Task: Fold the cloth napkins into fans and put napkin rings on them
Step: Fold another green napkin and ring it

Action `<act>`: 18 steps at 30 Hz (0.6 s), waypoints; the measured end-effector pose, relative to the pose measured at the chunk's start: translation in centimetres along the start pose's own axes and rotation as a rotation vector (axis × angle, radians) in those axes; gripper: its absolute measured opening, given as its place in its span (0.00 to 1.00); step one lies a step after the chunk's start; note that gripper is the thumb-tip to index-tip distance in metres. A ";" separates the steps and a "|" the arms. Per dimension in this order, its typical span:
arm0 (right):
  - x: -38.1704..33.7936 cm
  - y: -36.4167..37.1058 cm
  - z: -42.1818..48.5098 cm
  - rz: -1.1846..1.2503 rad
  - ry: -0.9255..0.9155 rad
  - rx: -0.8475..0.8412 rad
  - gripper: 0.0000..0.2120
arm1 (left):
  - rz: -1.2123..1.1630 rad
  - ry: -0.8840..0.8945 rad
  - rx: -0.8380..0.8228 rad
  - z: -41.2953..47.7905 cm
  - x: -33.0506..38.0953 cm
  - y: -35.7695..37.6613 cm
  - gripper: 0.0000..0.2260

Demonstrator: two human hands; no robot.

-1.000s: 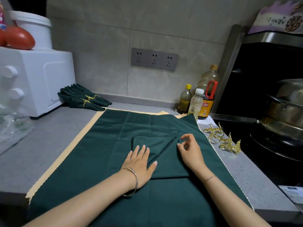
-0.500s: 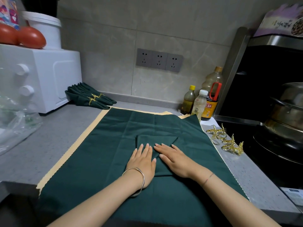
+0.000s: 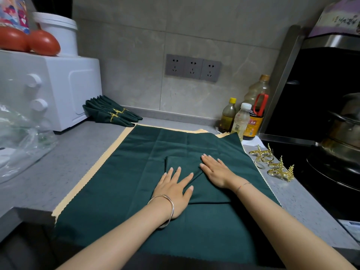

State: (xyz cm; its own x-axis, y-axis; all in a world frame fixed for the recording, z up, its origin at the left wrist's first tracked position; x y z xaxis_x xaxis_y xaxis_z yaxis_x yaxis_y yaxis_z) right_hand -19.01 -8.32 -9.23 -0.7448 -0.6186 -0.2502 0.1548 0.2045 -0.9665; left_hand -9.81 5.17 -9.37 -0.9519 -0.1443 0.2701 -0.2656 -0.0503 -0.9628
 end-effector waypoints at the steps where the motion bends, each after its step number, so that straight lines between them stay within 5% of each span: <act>1: 0.3 -0.2 0.2 0.035 0.008 0.017 0.26 | -0.002 0.000 -0.002 0.0 0.0 -0.1 0.22; 7: -1.0 -4.7 -4.6 0.183 -0.204 0.342 0.19 | -0.003 0.000 -0.028 0.1 -0.1 0.0 0.21; 14: -3.9 -4.3 -12.3 -0.273 -0.495 0.190 0.26 | -0.002 -0.008 -0.048 0.5 -0.2 0.2 0.21; 18: -3.2 -3.8 -12.1 -0.322 -0.513 0.141 0.26 | -0.025 -0.004 -0.044 0.3 0.0 -0.1 0.21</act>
State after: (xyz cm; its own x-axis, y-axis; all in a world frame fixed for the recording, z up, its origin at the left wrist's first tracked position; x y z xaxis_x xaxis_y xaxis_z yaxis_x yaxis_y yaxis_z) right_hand -25.06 2.10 -4.10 -0.3674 -0.9254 0.0935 0.0845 -0.1333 -0.9875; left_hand -9.73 4.90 -9.33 -0.9442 -0.1476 0.2944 -0.2961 -0.0104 -0.9551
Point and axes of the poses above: each hand's wrist, its own z-axis towards the middle knuckle, its own y-axis out of the palm, x = y × z, the point moved 9 cm from there along z, towards the middle knuckle, and after that the axes turned 3 degrees about -y, right-handed, at the moved point
